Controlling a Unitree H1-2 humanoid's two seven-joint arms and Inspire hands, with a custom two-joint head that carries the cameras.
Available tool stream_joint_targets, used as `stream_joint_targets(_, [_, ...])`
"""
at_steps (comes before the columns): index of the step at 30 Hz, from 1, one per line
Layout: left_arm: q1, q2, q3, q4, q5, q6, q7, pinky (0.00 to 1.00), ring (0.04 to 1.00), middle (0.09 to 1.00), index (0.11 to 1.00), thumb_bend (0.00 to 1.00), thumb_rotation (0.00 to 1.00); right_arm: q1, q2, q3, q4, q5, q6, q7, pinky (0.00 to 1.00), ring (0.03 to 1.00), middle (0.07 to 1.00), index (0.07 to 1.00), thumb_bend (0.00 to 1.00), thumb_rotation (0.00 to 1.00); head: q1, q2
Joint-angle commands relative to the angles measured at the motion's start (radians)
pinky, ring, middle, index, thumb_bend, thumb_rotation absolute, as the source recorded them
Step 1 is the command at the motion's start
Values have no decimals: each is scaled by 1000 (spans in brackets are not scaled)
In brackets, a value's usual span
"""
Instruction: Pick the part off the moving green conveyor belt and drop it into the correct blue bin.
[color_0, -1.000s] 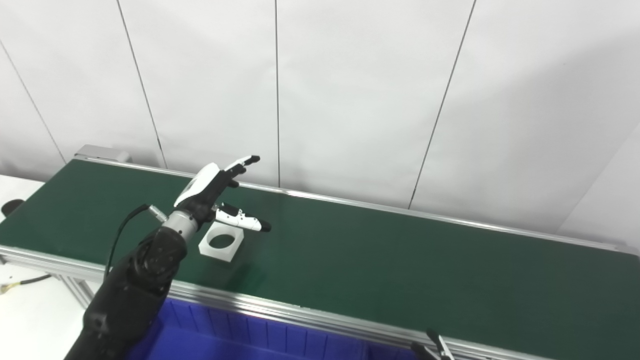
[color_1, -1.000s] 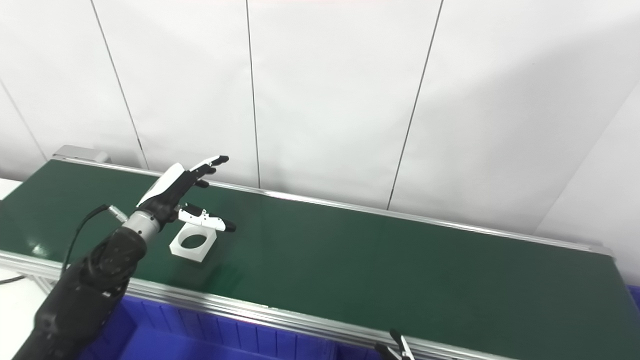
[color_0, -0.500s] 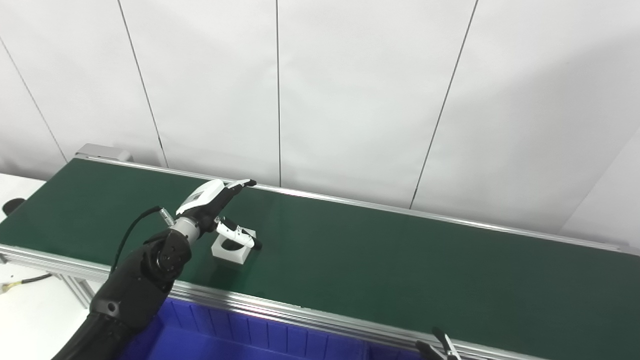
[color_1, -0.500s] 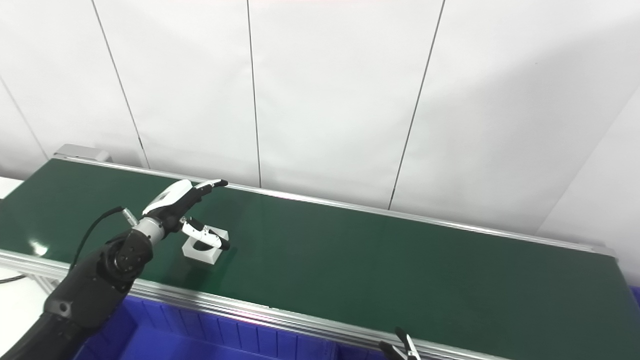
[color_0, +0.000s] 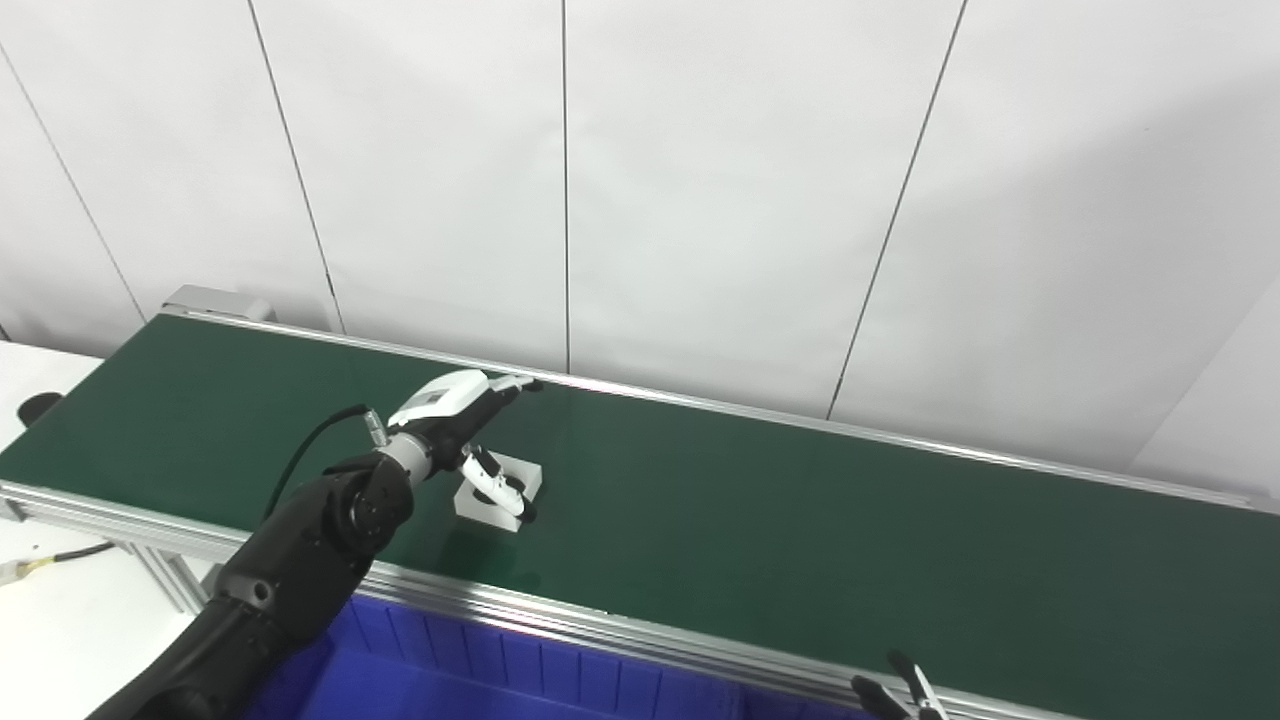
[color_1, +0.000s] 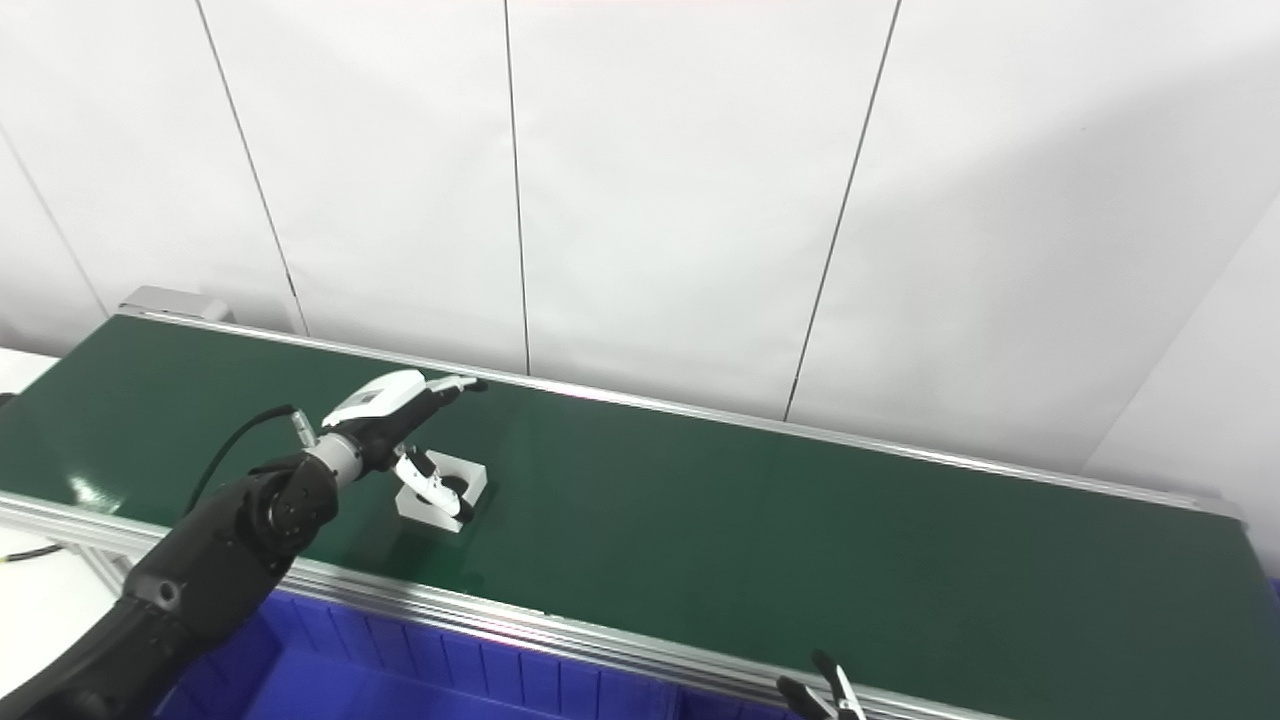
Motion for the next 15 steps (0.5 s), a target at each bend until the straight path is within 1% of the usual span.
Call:
stream_joint_targets(1, [-63, 30, -12, -1, 24, -15, 4, 912, 951, 953, 908, 926, 144, -3, -3, -5, -40, 16, -49, 11, 972, 924, 892, 1000, 839, 350, 0, 4])
stream_joint_targets(4, [-69, 27, -43, 18, 53, -17, 2, 963, 966, 952, 906, 932, 146, -2, -1, -6, -45, 14, -49, 7, 965, 918, 885, 1000, 842, 357, 1, 8])
stream_joint_targets(9, [-86, 27, -105, 55, 119, -22, 15, 991, 971, 954, 921, 919, 125, 0, 1, -5, -50, 6, -46, 4, 962, 914, 882, 1000, 845, 367, 2, 12])
stream_joint_targets(12, [-90, 27, -122, 66, 134, -32, 20, 999, 979, 958, 928, 904, 106, 1, 2, -3, -56, 9, -41, 6, 974, 920, 889, 1000, 840, 364, -1, 13])
stream_joint_targets(15, [-92, 22, -128, 86, 139, -64, 50, 978, 967, 948, 920, 896, 65, 2, 4, -3, -57, 5, -46, 3, 983, 927, 894, 1000, 837, 368, -2, 13])
